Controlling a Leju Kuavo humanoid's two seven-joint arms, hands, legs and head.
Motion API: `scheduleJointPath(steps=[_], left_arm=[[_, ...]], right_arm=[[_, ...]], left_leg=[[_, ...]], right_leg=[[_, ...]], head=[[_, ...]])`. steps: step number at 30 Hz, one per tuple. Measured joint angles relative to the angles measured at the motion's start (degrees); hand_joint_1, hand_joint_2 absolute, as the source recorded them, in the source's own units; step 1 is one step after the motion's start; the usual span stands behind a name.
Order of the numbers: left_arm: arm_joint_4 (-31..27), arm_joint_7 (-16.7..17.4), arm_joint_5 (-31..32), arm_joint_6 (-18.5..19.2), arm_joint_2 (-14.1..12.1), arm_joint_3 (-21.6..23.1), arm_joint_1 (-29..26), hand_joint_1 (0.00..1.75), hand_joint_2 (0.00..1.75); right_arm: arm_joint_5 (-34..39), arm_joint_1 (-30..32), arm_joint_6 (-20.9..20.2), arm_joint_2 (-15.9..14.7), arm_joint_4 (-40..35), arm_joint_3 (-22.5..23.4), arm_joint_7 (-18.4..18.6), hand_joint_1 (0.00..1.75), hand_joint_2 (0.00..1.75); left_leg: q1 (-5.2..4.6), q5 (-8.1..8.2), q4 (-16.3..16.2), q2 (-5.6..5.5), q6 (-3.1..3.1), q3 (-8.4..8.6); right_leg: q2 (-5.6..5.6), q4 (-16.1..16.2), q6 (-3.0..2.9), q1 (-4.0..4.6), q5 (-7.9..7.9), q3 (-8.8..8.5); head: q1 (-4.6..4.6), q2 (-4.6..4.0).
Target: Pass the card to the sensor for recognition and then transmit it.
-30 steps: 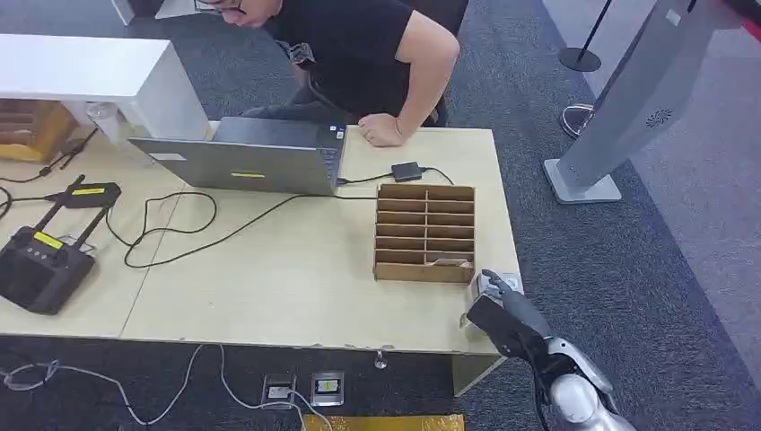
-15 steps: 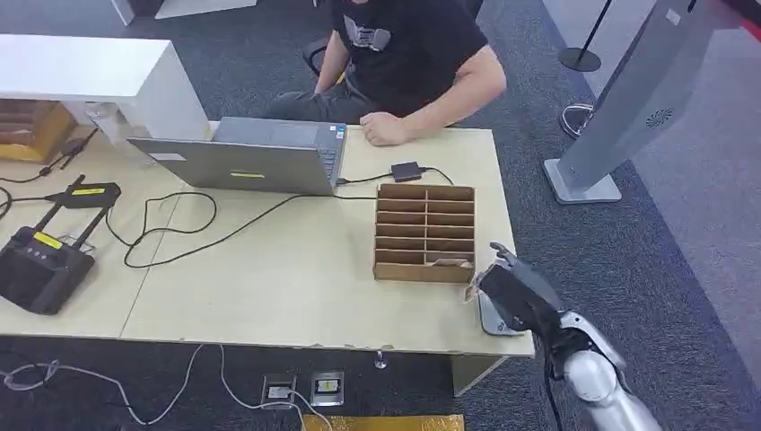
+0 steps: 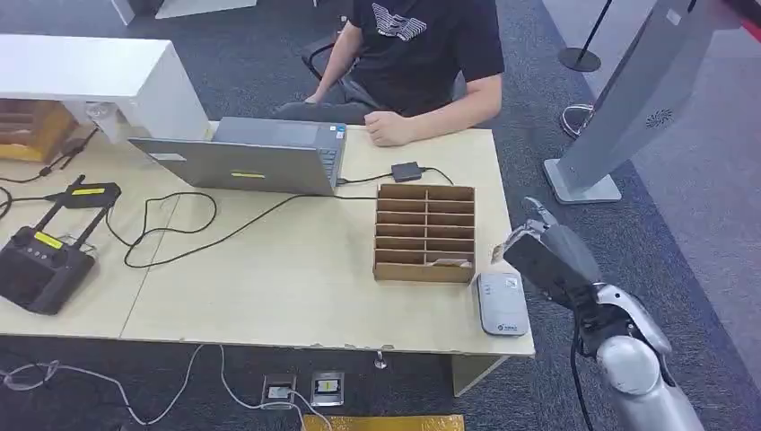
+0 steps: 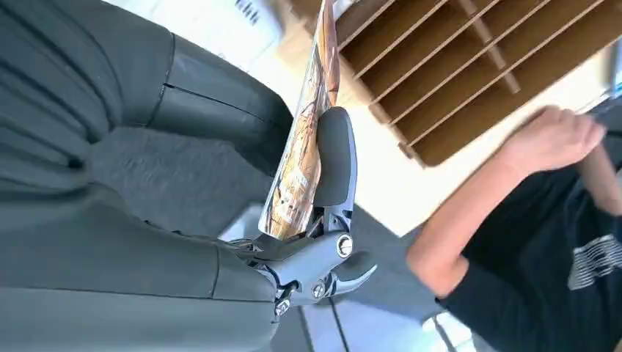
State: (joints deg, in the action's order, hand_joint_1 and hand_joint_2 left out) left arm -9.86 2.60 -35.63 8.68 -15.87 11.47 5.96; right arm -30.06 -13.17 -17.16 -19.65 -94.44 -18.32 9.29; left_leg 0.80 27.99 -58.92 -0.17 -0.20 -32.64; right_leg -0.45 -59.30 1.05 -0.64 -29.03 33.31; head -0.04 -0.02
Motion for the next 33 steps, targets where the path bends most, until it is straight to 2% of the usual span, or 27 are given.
scheduleJointPath(steps=[6, 12, 18, 33], left_arm=[[0.0, 0.6, 0.0, -0.5, 0.1, 0.1, 0.0, 0.0, 0.0], [0.0, 0.3, 0.0, 0.6, 0.0, 0.2, 0.0, 0.0, 0.0], [0.0, -0.1, 0.0, 0.8, -0.2, 0.2, 0.0, 0.0, 0.0], [0.0, -0.2, 0.0, 0.8, -0.3, 0.2, 0.0, 0.0, 0.0]], right_arm=[[-5.7, 0.5, 2.3, -0.1, 3.2, 0.9, -4.4, 1.75, 1.75], [-7.7, 1.1, 3.1, -0.3, 8.8, 1.9, -6.3, 1.75, 1.75], [-8.8, 1.1, 3.5, -1.1, 13.3, 2.3, -7.3, 1.75, 1.75], [-8.9, 1.1, 4.0, -1.6, 18.4, 2.3, -7.7, 1.75, 1.75]], left_leg=[[0.01, 0.0, 0.0, 0.0, 0.0, 0.0], [0.0, 0.0, 0.0, 0.0, 0.0, -0.02], [0.0, 0.0, 0.0, 0.0, 0.0, -0.03], [0.0, 0.0, 0.0, 0.0, 0.0, -0.04]], right_leg=[[0.01, 0.0, 0.0, 0.01, 0.0, 0.01], [0.0, 0.0, 0.0, 0.0, 0.0, 0.01], [0.0, 0.0, 0.0, 0.0, 0.0, 0.02], [0.0, 0.0, 0.0, 0.0, 0.0, 0.04]], head=[[0.02, 0.0], [0.02, 0.0], [0.0, 0.0], [0.02, 0.0]])
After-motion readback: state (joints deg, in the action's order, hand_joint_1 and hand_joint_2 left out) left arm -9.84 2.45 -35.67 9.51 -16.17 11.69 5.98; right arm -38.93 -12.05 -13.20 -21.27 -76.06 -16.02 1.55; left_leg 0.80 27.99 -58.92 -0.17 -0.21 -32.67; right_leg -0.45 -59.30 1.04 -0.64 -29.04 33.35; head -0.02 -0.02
